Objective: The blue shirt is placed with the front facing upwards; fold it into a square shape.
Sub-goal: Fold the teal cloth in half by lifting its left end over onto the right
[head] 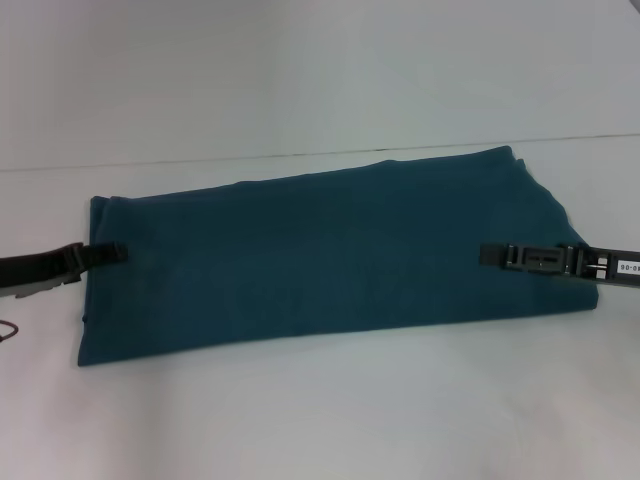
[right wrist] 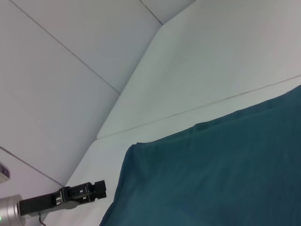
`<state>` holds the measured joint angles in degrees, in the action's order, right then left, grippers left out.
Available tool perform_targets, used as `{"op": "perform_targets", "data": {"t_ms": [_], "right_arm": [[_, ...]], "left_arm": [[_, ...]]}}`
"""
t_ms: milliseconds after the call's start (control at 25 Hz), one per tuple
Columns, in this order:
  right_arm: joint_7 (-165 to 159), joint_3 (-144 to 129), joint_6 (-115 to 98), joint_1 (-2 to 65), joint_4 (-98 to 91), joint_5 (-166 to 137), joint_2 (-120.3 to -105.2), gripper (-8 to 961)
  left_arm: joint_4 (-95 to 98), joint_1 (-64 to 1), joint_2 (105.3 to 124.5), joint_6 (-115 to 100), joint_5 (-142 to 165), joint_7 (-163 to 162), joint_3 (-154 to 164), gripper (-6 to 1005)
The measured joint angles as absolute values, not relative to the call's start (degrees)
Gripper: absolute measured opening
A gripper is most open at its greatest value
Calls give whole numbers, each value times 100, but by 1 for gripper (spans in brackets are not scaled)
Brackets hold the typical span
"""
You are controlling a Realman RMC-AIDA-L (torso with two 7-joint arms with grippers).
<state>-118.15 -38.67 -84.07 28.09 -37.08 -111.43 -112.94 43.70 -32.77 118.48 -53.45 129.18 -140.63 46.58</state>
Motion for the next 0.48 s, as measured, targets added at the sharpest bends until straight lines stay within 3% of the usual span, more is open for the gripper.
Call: {"op": "perform_targets", "data": {"t_ms": [240, 480], "right_arm": [[-11813, -3867, -8379, 2796, -3709, -11145, -11294, 766], [-11812, -3867, -8375, 2795, -3709, -11145, -11294, 766]], "left_arm": [[4060, -3315, 11703, -5326, 12930, -14046, 4729, 873], [3995, -3315, 11689, -5310, 12936, -14048, 4729, 874]]}}
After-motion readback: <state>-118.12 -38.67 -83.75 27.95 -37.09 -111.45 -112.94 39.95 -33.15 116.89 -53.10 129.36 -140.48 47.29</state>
